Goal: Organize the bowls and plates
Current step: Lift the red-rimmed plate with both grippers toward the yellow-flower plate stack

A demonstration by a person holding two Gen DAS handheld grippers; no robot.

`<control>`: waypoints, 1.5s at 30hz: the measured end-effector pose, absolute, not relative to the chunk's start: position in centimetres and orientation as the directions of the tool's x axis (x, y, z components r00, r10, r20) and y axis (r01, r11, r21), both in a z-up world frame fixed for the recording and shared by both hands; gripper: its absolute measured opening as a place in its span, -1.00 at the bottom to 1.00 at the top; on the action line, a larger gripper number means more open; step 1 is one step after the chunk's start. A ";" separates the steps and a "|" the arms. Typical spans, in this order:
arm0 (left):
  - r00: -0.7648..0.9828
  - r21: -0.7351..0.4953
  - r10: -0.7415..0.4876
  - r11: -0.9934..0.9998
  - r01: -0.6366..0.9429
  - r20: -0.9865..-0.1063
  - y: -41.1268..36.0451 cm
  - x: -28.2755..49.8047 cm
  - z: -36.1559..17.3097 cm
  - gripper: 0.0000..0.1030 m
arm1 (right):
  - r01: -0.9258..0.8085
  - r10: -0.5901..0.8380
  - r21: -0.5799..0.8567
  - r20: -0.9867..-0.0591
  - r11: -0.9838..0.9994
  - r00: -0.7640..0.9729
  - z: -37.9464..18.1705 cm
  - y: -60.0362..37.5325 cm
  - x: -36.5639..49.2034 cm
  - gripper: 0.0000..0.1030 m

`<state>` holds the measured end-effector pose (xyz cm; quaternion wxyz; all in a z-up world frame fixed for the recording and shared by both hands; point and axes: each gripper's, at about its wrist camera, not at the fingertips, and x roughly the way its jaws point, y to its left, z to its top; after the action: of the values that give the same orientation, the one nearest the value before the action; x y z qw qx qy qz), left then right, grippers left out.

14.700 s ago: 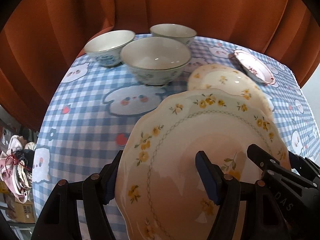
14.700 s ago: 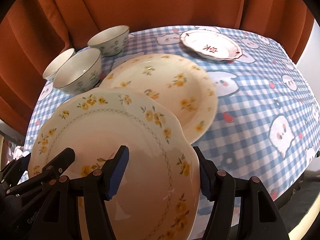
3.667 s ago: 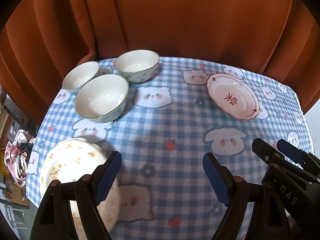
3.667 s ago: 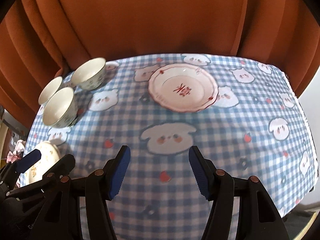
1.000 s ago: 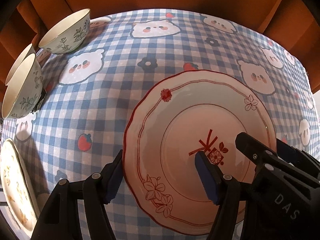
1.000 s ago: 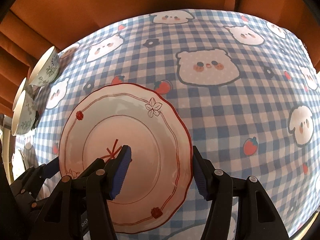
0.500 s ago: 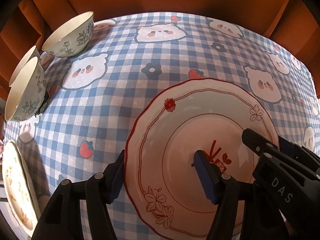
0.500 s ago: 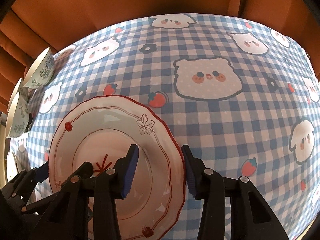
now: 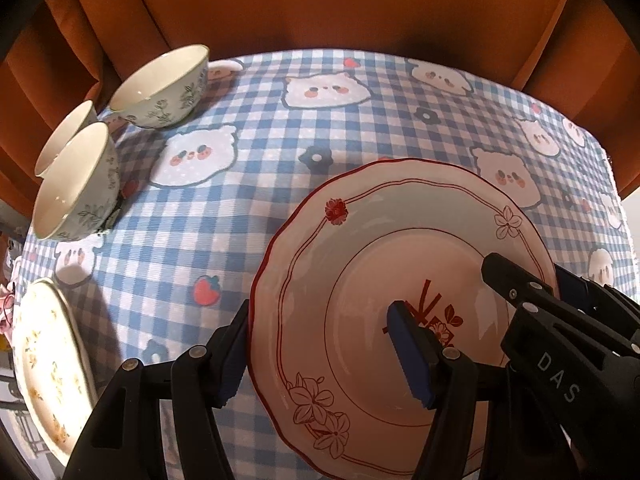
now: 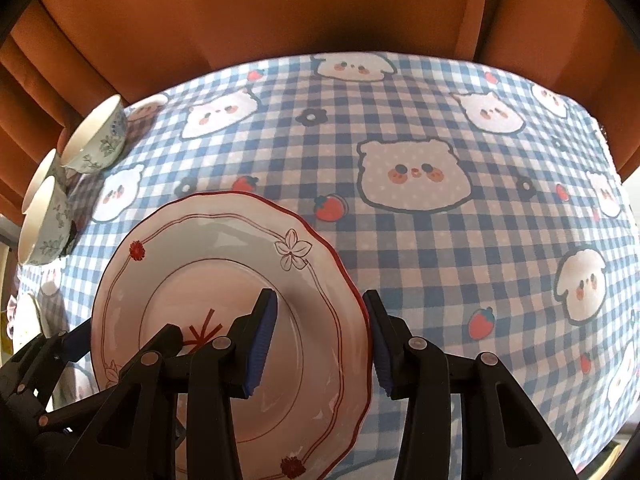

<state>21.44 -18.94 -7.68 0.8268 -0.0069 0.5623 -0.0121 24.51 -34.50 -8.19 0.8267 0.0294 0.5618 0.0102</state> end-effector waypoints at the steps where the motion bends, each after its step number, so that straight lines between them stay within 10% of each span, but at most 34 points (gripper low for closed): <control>1: 0.373 -0.029 -0.032 0.999 0.013 -0.927 -18.7 21.2 -7.4 0.30 | 0.016 0.048 0.059 -0.926 0.998 0.374 -7.9 -34.3 24.3 -0.08; 45: 0.412 -0.078 -0.094 0.995 0.056 -0.906 6.1 11.6 -4.6 0.28 | 0.047 -0.005 0.016 -0.901 0.999 0.434 -3.2 -9.5 14.2 -0.08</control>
<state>11.56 6.11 -4.60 0.8401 -0.0176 0.5403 -0.0447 14.20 -9.47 -3.22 0.8465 0.0194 0.5319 -0.0153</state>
